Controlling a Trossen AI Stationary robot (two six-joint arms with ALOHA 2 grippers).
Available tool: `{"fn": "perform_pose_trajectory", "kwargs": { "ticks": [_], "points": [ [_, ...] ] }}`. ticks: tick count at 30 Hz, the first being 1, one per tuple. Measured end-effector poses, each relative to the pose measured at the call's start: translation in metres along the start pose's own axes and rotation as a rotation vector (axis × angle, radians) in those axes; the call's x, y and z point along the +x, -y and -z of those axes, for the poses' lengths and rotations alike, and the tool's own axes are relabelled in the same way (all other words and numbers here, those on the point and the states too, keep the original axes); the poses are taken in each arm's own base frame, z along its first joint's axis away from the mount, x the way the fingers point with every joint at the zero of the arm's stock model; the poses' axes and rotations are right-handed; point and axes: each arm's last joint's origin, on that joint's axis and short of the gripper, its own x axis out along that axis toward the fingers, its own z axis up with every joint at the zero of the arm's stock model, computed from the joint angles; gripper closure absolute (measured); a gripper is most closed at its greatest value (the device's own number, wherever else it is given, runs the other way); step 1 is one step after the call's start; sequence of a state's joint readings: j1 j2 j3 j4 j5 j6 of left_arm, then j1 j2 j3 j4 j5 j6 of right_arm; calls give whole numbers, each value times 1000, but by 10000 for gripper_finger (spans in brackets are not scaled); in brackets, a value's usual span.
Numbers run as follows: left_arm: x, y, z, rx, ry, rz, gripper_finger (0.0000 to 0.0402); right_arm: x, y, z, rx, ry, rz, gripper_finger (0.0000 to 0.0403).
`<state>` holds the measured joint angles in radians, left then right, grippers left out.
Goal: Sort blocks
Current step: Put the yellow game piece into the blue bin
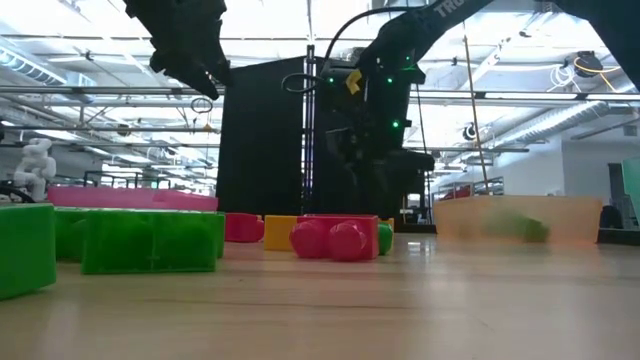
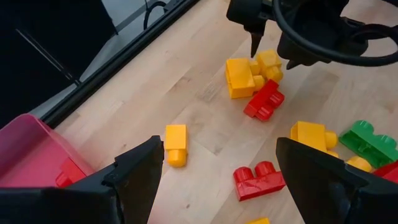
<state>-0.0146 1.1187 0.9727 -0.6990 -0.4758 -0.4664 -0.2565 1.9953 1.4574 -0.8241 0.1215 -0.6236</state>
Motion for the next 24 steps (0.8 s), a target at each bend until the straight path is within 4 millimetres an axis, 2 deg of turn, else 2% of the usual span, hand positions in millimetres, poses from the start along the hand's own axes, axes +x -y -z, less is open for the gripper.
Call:
{"fn": "perform_pose_trajectory", "kwargs": {
  "ticks": [5, 16, 20, 24],
  "points": [
    [0, 0, 0, -1, 0, 0, 91, 0, 0, 0, -10, 20, -32, 101],
    [0, 0, 0, -26, 0, 1, 91, 26, -4, 5, 15, -70, -104, 107],
    [0, 0, 0, -43, -1, 2, 91, 25, -4, 4, 49, -64, -98, 141],
    [0, 0, 0, -51, -1, 2, 91, 25, -3, 4, 101, -64, -89, 208]
  ]
}}
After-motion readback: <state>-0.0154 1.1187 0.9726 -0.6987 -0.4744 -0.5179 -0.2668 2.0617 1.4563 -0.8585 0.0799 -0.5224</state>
